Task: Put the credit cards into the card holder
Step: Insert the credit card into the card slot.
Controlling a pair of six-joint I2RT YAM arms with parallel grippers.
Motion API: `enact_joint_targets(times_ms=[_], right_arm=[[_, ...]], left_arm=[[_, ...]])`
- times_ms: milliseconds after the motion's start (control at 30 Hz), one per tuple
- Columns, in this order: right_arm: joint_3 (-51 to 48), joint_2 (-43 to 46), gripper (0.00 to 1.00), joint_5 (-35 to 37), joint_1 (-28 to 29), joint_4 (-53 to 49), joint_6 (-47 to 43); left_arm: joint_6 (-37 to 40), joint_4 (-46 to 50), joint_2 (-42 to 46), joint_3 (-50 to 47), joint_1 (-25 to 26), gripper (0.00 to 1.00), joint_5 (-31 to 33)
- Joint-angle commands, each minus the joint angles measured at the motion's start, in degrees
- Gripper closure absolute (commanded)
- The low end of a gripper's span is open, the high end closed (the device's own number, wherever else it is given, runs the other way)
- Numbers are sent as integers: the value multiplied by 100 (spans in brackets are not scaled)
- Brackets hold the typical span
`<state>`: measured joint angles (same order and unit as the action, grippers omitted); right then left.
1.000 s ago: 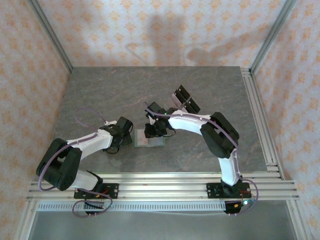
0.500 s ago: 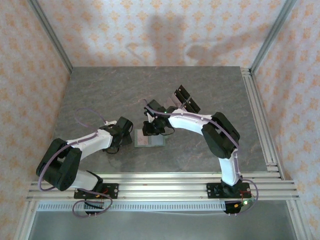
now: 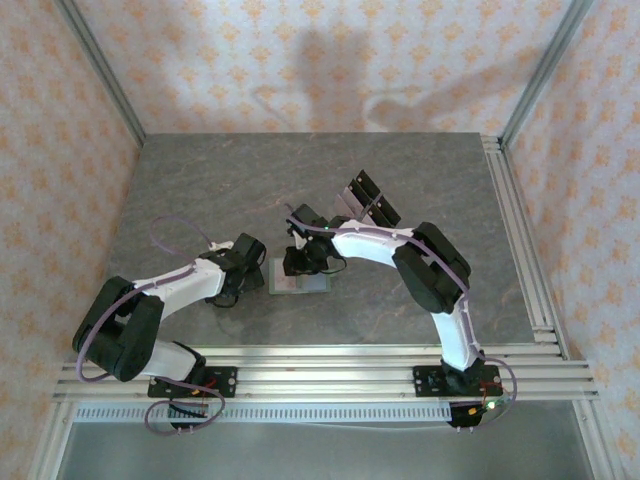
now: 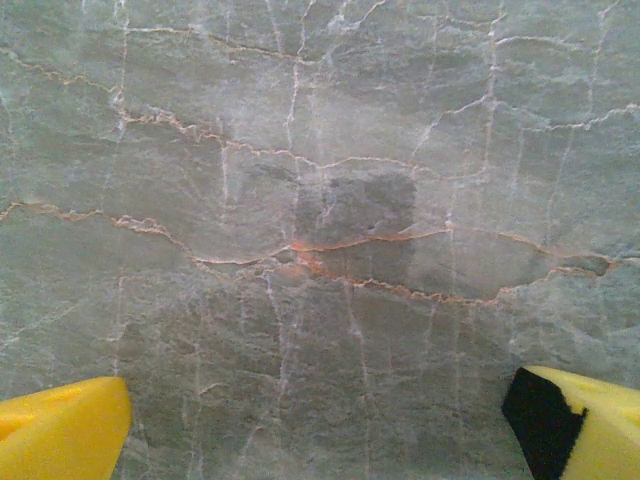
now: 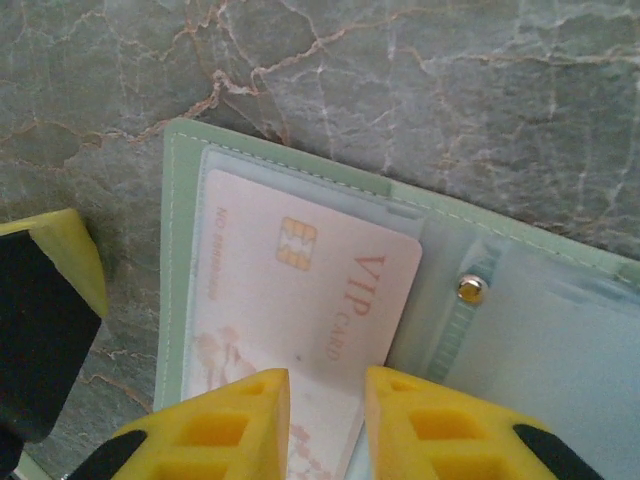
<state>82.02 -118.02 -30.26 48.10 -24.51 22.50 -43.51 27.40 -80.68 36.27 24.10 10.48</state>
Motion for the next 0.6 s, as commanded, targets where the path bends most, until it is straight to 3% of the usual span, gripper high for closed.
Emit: enact_joint_targets(times_ms=[0,167,300,567], right_arm=[[251,-147,74,-65,85,42,56],[339,-72,74,-143,99,52,36],[151,482,73,71,84,30,35],[-820,1611,57,943,-112,-224,182]], left_arm=[[-17,-146,-123,32,-19,0,-129],[-35,-139,-143,60,9,0,-128],[-14,-19,-10,104,17,0,-92],[214,272,425,365,204,0,18]])
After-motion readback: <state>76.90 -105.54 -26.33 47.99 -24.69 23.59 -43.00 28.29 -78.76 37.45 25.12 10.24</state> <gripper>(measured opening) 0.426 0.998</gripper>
